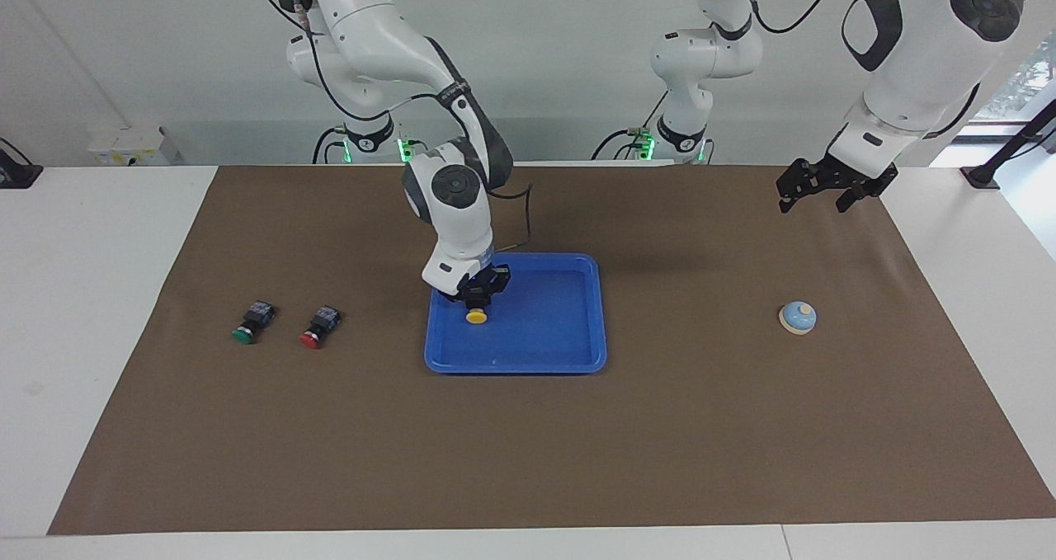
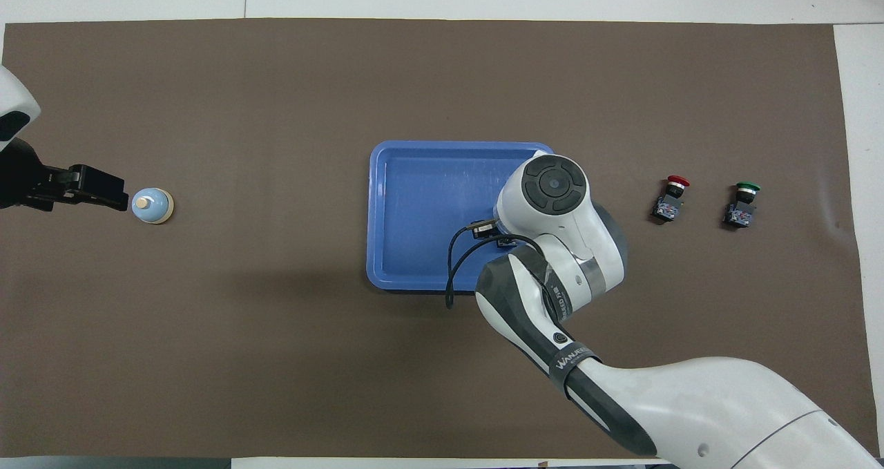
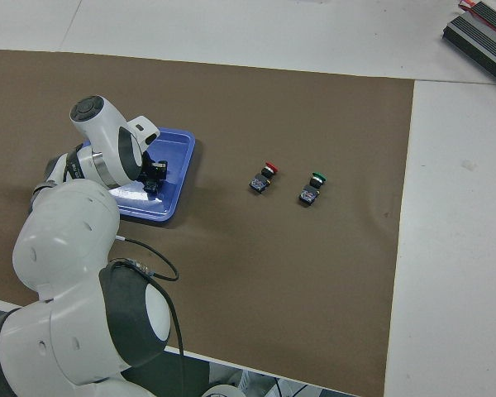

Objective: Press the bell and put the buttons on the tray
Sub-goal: 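Carry the yellow button into the tray and open the right gripper, then move the right gripper back and grasp the red button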

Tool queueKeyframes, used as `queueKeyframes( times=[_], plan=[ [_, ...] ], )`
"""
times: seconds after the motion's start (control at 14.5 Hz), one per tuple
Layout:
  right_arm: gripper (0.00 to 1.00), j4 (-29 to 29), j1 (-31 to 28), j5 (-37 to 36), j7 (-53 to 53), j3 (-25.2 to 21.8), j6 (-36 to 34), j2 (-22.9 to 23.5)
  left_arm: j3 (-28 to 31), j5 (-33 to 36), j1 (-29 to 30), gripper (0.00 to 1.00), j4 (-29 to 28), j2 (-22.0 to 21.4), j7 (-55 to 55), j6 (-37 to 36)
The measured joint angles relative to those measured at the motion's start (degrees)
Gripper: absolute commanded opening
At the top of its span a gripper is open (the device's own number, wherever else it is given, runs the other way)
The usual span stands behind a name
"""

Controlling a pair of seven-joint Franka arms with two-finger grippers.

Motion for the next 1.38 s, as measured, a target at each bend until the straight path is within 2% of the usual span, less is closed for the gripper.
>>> queueKeyframes(
  times=[0.21, 0.34, 0.55, 0.69, 0.9, 1.03, 1.38],
  plan=[
    [1.00, 0.2, -0.7, 0.0, 1.0, -0.3, -0.8, -1.0, 0.0, 0.0, 0.0, 1.00, 0.0, 0.0, 0.0, 0.0],
    [1.00, 1.7, -2.8, 0.0, 2.2, -0.5, -4.7, -2.9, 0.0, 0.0, 0.0, 1.00, 0.0, 0.0, 0.0, 0.0],
    [1.00, 6.0, -9.4, 0.0, 2.5, -0.7, -12.5, -6.5, 0.0, 0.0, 0.0, 1.00, 0.0, 0.0, 0.0, 0.0],
    [1.00, 7.0, -15.2, 0.1, 2.5, -0.9, -13.3, -7.8, 0.0, 0.0, 0.0, 1.00, 0.0, 0.0, 0.0, 0.0],
    [1.00, 6.3, -22.5, 0.0, 2.4, -1.2, -13.2, -7.5, 0.0, 0.0, 0.0, 1.00, 0.0, 0.0, 0.0, 0.0],
    [1.00, 3.9, -25.3, 0.0, 2.4, -1.2, -11.7, -7.5, 0.0, 0.0, 0.0, 1.00, 0.0, 0.0, 0.0, 0.0],
    [1.00, -5.7, -28.2, 0.0, 2.4, -1.2, 0.3, -7.8, 0.0, 0.0, 0.0, 1.00, 0.0, 0.0, 0.0, 0.0]
  ],
)
